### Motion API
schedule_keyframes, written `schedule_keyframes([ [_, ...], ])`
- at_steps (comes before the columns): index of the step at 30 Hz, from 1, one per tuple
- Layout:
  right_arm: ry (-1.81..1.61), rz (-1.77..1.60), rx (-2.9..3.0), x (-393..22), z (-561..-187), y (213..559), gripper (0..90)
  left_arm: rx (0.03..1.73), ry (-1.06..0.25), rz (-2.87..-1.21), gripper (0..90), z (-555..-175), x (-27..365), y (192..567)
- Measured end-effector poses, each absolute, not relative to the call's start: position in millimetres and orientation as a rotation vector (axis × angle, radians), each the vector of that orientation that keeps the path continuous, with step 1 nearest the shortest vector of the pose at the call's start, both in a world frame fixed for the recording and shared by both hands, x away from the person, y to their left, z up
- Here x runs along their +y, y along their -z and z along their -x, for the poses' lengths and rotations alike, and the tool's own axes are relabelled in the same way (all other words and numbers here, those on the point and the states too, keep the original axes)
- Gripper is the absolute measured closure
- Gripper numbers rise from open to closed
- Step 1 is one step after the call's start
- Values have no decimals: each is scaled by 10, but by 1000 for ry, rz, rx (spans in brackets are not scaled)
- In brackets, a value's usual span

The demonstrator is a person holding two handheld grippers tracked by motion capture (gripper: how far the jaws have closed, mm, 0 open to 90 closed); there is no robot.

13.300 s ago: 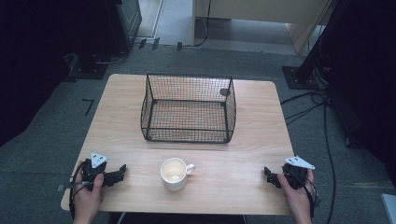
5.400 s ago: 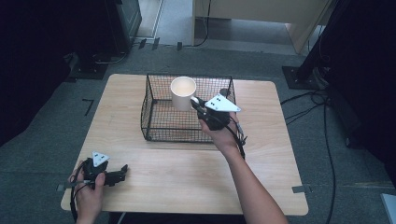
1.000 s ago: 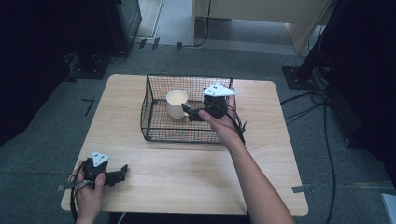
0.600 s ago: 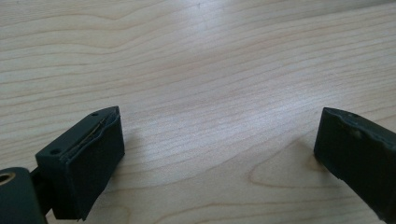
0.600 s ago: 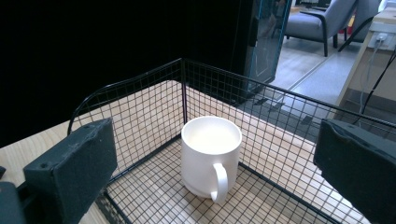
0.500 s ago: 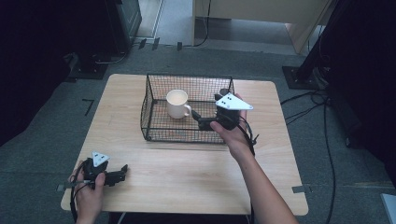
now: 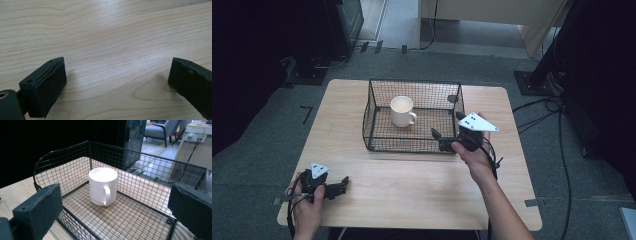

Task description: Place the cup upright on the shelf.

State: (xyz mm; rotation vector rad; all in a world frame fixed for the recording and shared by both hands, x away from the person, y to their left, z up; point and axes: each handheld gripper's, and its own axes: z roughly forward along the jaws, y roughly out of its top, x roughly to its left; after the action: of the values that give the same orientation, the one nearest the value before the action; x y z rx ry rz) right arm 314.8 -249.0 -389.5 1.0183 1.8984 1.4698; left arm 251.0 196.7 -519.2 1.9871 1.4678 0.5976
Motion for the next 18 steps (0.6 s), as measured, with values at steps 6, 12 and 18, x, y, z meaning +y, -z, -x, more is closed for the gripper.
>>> schedule_keyframes([
  [6,-1451,-1059,1894,-2632,-3061,3983,0,1467,-598,-1987,21,-2510,1967,5192],
  [12,-1447,-1127,1861,-2842,-2971,4095,0,1467,-597,-1986,21,-2510,1966,5193],
  [18,-1433,-1161,1844,-3012,-2895,4186,0,1467,-597,-1987,21,-2510,1967,5193],
])
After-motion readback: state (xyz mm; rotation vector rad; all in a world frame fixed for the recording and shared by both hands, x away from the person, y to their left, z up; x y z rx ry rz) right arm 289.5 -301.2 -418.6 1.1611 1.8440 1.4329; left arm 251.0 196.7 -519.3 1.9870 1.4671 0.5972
